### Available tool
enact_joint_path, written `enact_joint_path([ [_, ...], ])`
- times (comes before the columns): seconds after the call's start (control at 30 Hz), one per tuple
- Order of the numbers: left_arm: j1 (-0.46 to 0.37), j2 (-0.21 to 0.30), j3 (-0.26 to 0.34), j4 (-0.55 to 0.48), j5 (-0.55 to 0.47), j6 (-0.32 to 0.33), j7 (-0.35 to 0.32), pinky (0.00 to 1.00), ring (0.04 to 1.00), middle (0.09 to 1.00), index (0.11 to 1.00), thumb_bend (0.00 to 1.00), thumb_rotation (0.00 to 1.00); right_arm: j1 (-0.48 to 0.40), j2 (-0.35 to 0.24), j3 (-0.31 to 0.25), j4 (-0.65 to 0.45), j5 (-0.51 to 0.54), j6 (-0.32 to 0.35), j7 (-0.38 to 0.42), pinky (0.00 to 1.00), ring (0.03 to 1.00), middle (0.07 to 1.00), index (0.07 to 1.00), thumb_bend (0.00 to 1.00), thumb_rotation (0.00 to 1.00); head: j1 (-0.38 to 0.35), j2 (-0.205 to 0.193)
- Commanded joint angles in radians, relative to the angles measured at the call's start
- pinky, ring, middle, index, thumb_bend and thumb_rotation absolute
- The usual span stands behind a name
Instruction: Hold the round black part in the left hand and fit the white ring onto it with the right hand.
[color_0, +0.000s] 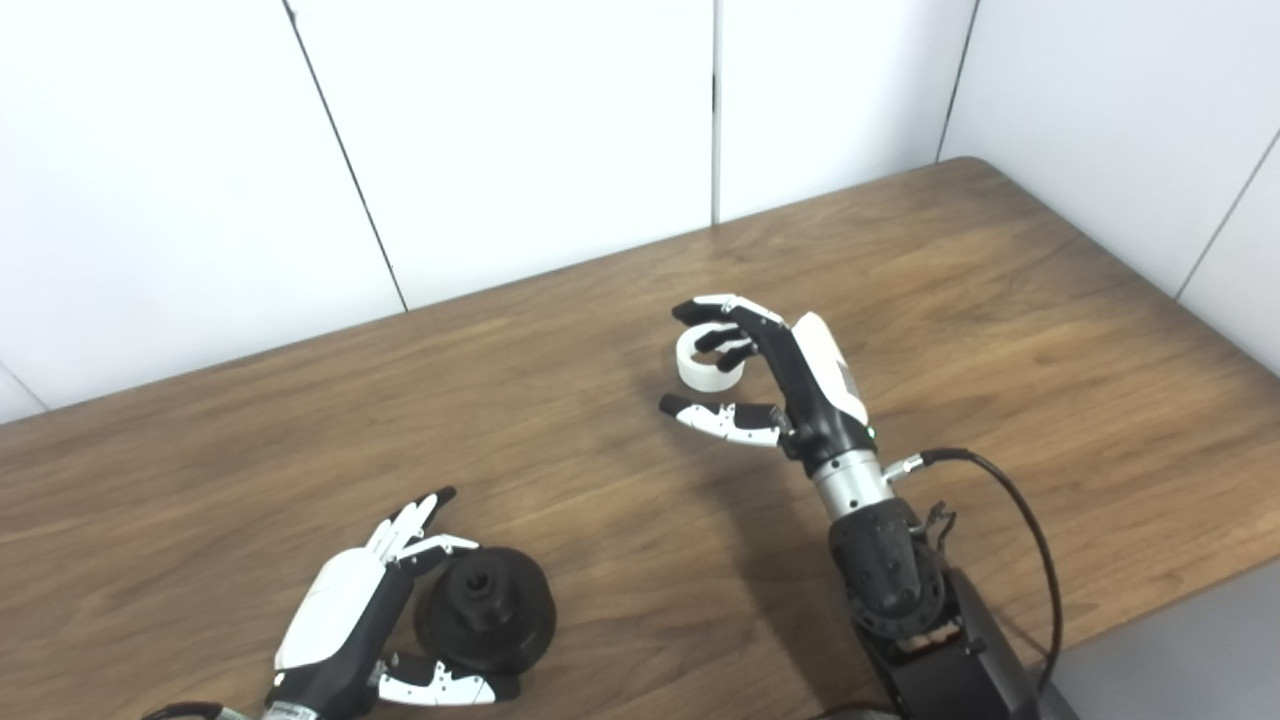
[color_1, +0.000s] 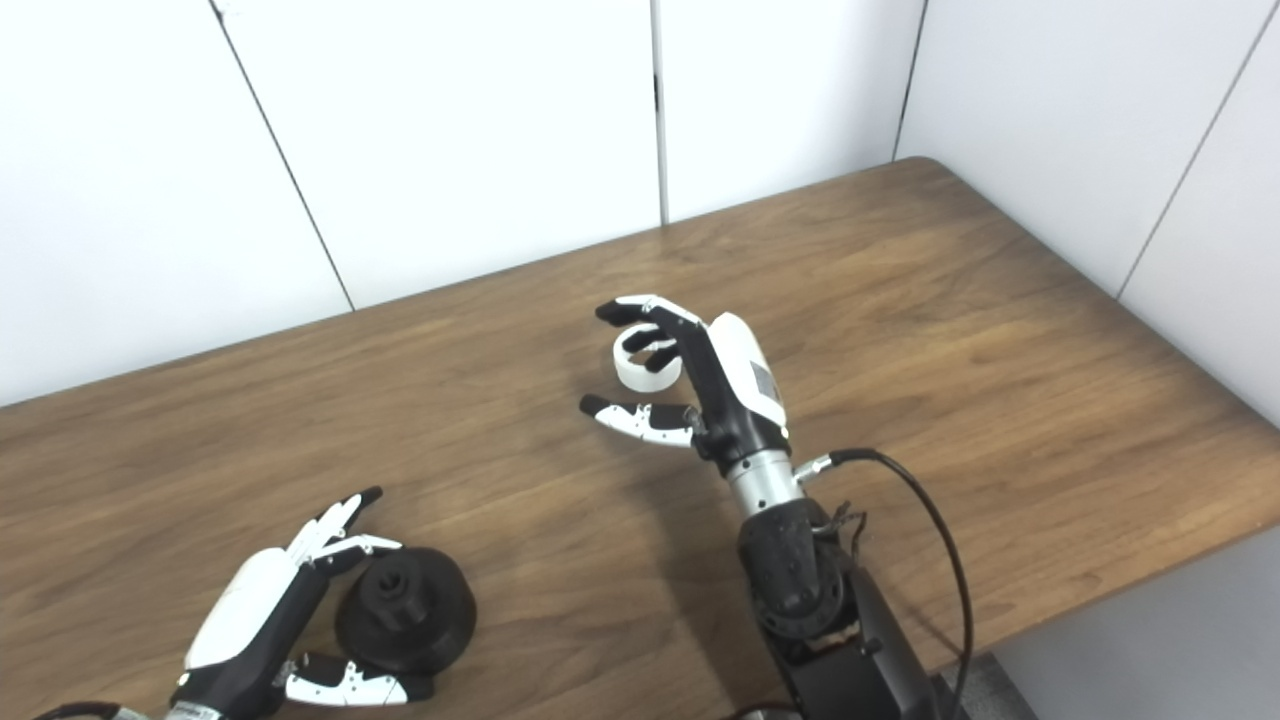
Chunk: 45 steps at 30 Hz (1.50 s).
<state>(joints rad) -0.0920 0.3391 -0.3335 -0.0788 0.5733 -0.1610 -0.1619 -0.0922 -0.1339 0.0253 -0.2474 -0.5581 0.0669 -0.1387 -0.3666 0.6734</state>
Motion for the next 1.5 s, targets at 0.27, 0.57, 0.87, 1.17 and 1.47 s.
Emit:
enact_joint_path([
  [0.27,-0.017,0.007,0.019,0.012,0.011,-0.017,-0.004,1.0,1.0,1.0,0.622,1.0,0.31,-0.097,-0.089,0.004,-0.059,-0.215,0.161,0.1,0.74,0.911,0.942,0.805,0.71,0.4,0.002,-0.006],
  [0.57,-0.017,0.001,0.029,0.023,0.009,-0.031,0.002,1.0,1.0,1.0,0.619,1.0,0.3,-0.194,-0.169,0.007,0.022,-0.254,0.225,0.167,0.78,0.942,0.955,0.833,0.78,0.41,0.011,-0.008],
  [0.87,-0.018,-0.003,0.033,0.024,0.014,-0.028,-0.005,1.0,1.0,1.0,0.621,1.0,0.31,-0.272,-0.223,0.049,0.145,-0.248,0.302,0.286,0.93,0.996,0.997,0.906,0.9,0.49,0.022,-0.007],
  [1.17,-0.017,-0.003,0.035,0.007,0.016,-0.016,-0.016,1.0,1.0,1.0,0.622,1.0,0.33,-0.321,-0.26,0.113,0.231,-0.234,0.364,0.398,1.0,1.0,1.0,0.965,1.0,0.6,0.037,0.0],
  [1.47,-0.018,-0.001,0.036,0.0,0.019,-0.006,-0.024,1.0,1.0,1.0,0.625,1.0,0.34,-0.332,-0.263,0.147,0.274,-0.226,0.365,0.415,0.97,1.0,1.0,0.938,1.0,0.64,0.046,0.007],
])
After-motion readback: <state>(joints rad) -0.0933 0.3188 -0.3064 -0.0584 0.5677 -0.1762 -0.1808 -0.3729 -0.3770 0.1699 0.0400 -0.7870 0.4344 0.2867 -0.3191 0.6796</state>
